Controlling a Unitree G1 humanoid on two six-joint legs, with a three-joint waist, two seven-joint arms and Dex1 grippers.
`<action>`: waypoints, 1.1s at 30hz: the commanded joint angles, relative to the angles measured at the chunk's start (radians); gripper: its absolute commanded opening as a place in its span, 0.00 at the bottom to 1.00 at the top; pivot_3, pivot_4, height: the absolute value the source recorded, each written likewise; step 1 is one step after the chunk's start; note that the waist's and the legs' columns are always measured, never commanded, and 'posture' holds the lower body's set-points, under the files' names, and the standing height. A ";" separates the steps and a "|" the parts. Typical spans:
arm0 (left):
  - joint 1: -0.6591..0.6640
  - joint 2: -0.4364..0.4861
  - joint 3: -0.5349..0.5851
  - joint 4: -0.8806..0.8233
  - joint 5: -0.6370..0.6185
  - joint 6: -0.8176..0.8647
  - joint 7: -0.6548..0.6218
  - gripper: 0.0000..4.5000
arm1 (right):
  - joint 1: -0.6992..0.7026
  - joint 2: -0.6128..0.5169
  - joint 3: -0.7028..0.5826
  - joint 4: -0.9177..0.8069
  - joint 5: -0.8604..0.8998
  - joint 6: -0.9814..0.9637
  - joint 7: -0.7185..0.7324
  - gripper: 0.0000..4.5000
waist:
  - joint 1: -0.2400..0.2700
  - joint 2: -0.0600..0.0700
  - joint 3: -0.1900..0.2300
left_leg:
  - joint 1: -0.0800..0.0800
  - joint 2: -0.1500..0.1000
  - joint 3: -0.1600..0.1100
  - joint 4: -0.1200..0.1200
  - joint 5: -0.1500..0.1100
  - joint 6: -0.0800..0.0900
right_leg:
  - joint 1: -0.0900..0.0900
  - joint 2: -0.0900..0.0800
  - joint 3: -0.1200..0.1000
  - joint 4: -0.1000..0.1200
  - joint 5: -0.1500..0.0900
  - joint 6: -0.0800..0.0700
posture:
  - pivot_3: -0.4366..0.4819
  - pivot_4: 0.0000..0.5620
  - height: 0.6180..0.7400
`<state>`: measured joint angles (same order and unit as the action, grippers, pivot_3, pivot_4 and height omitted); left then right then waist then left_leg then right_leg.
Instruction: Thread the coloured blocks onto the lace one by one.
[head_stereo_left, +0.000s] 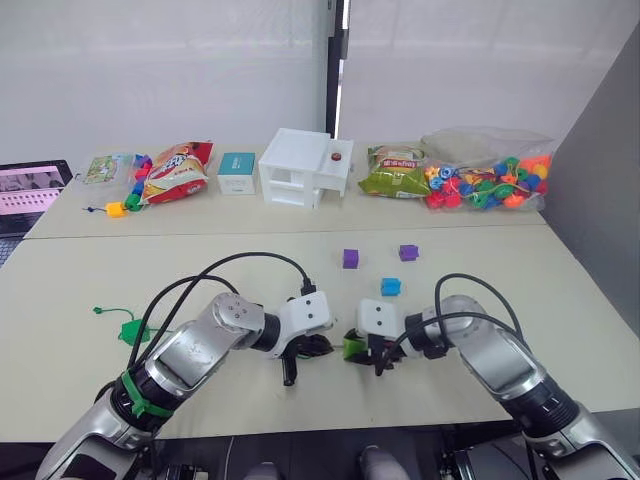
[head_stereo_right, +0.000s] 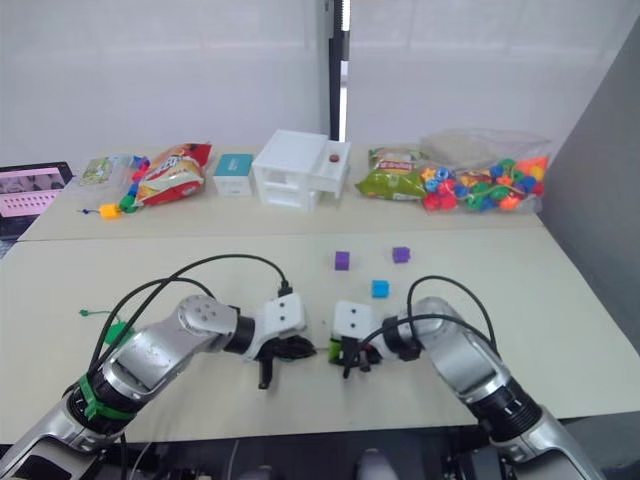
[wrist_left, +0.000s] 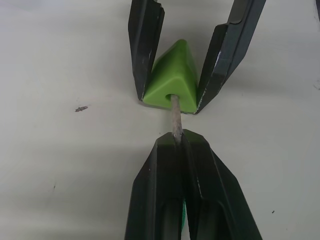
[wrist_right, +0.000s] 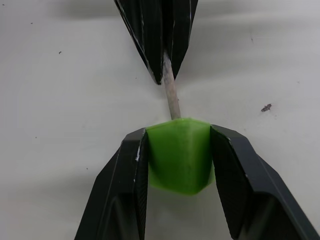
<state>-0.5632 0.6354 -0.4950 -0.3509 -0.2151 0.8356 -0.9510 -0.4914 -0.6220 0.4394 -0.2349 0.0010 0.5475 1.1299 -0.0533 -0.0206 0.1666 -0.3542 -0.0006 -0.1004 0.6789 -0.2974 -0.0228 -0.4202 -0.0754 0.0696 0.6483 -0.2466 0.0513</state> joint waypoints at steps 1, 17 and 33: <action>-0.034 -0.017 -0.008 -0.007 0.004 -0.012 -0.011 0.00 | 0.011 0.008 0.039 -0.026 -0.005 0.029 -0.006 0.30 | 0.002 0.000 0.000 | 0.000 0.000 0.000 0.000 0.000 0.000 | 0.000 0.000 0.000 0.000 0.000 0.000 | 0.48 0.27 1.00; -0.010 -0.158 -0.027 0.186 0.037 -0.162 -0.012 0.00 | 0.047 0.031 0.037 -0.123 0.009 0.164 -0.089 0.30 | 0.016 -0.001 -0.004 | 0.001 -0.001 0.000 0.001 0.000 0.000 | 0.003 -0.001 0.000 -0.001 0.000 0.000 | 0.48 0.27 1.00; 0.105 -0.014 0.156 0.122 -0.036 -0.270 -0.126 0.48 | 0.051 -0.001 0.045 -0.147 0.015 0.191 -0.102 0.30 | 0.007 -0.001 -0.004 | 0.000 -0.001 -0.001 0.000 0.000 0.000 | 0.001 -0.001 0.000 0.000 0.000 0.000 | 0.48 0.27 1.00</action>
<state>-0.4637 0.6081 -0.3669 -0.2025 -0.2373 0.5831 -1.0621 -0.4509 -0.6198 0.4500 -0.3695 0.0052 0.7289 1.0205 -0.0463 -0.0218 0.1629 -0.3538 -0.0012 -0.1013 0.6791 -0.2973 -0.0231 -0.4196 -0.0761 0.0692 0.6479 -0.2466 0.0514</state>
